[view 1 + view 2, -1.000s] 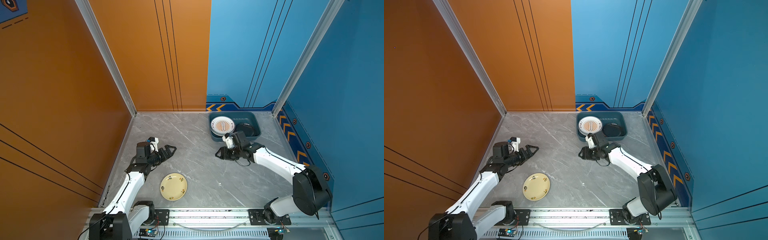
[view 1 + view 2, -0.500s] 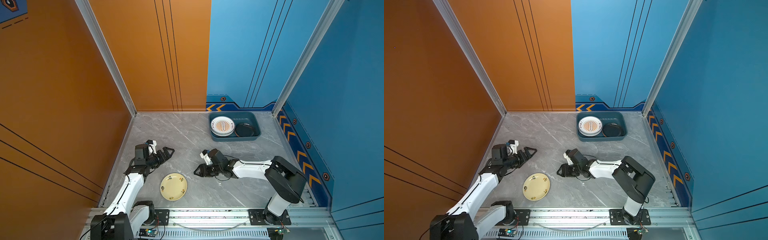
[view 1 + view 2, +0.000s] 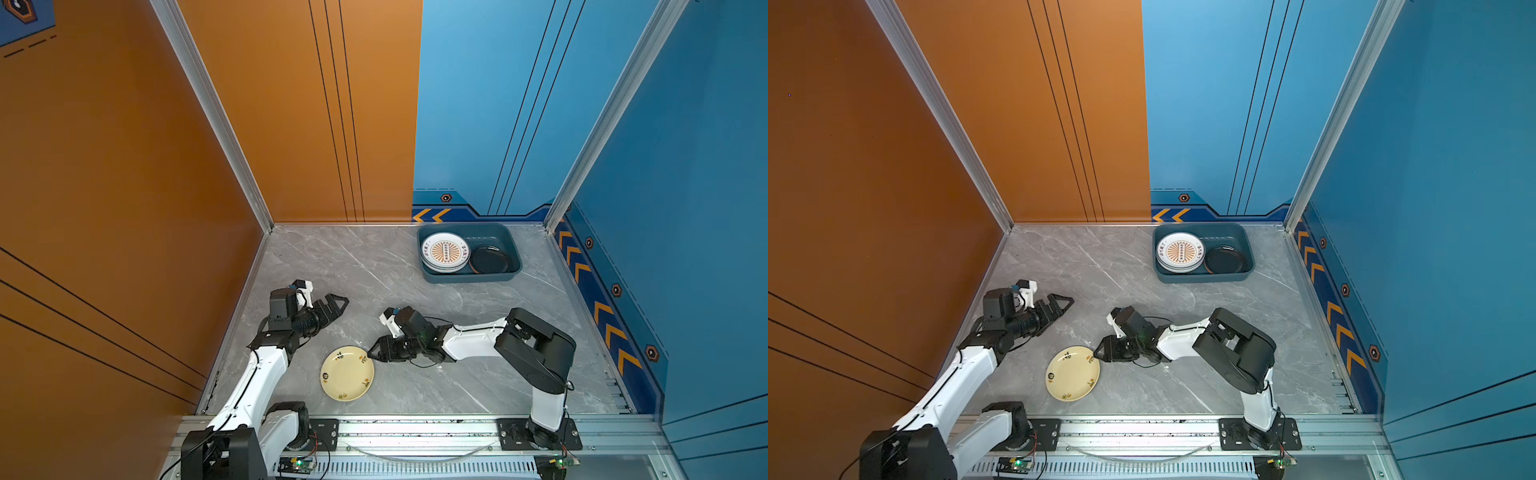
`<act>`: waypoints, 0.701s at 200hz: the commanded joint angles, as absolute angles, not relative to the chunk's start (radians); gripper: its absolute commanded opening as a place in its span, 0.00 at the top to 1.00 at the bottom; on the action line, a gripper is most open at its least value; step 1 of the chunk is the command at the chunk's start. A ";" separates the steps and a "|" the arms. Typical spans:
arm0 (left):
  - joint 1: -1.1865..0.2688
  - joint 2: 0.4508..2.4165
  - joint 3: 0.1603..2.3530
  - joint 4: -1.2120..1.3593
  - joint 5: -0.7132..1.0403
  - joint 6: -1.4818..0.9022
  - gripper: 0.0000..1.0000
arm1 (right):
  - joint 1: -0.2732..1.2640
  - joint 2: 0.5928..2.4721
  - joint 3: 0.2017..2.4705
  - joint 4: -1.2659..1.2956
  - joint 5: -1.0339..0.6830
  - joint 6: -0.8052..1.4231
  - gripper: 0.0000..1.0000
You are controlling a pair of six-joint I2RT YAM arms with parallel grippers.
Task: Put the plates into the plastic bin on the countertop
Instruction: 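Move the right gripper back to the cream plate's edge on the table, then grasp and tilt up the cream plate's edge with the right gripper while the left approaches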
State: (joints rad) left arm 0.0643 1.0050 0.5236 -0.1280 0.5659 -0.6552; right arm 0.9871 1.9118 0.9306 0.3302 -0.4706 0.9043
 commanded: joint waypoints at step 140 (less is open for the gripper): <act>0.093 1.011 0.492 -0.087 0.598 -0.681 0.02 | 1.054 2.019 1.017 0.178 -0.411 0.894 0.75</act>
